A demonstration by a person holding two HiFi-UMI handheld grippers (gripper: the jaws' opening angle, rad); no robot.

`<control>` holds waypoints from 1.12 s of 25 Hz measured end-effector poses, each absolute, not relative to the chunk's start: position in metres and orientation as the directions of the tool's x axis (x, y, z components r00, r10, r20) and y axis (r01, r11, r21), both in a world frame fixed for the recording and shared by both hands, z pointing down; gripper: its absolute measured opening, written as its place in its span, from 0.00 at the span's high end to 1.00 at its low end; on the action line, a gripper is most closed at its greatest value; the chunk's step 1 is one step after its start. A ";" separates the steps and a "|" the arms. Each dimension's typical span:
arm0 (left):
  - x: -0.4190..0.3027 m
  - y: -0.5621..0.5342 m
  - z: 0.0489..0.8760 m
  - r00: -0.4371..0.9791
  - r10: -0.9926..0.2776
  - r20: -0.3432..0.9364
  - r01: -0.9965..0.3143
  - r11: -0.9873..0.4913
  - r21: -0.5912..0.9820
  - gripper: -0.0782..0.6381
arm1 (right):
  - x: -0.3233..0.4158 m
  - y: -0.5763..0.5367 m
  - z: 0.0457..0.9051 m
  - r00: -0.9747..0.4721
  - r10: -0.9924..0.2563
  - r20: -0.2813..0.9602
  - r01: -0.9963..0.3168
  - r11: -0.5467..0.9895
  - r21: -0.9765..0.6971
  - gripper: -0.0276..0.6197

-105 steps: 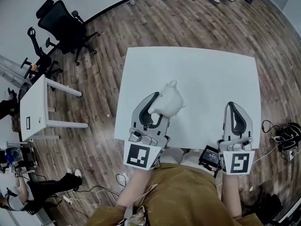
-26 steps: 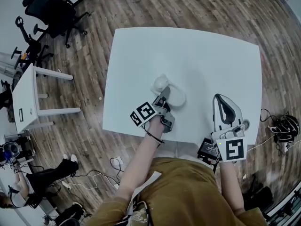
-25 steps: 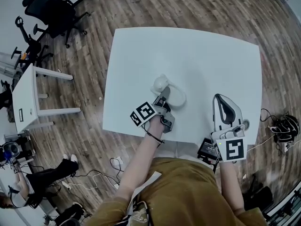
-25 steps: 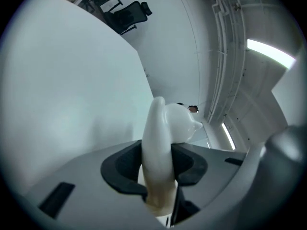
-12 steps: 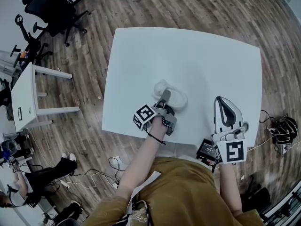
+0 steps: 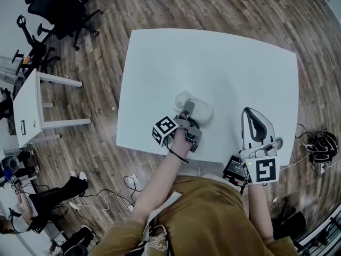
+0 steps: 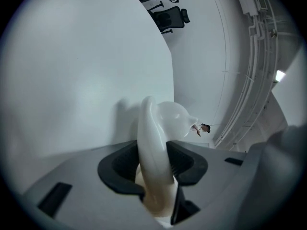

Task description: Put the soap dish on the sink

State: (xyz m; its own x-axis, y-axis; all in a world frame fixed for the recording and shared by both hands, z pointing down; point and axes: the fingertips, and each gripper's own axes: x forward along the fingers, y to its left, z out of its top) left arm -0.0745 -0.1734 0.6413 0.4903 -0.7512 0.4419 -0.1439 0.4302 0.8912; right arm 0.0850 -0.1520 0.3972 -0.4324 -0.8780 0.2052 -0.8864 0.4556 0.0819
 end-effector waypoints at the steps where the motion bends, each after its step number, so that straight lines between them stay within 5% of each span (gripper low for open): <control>1: -0.073 -0.173 0.641 0.491 -0.746 0.450 -0.153 0.435 0.888 0.69 | 0.085 -0.152 0.397 -0.432 -0.878 0.205 -0.887 0.455 0.082 0.95; 14: -0.063 -0.158 0.628 0.547 -0.714 0.438 -0.147 0.432 0.890 0.52 | 0.083 -0.157 0.395 -0.439 -0.875 0.204 -0.882 0.463 0.088 0.95; 28: -0.052 -0.119 0.635 0.589 -0.684 0.430 -0.104 0.463 0.880 0.51 | 0.083 -0.148 0.397 -0.460 -0.863 0.210 -0.872 0.484 0.080 0.95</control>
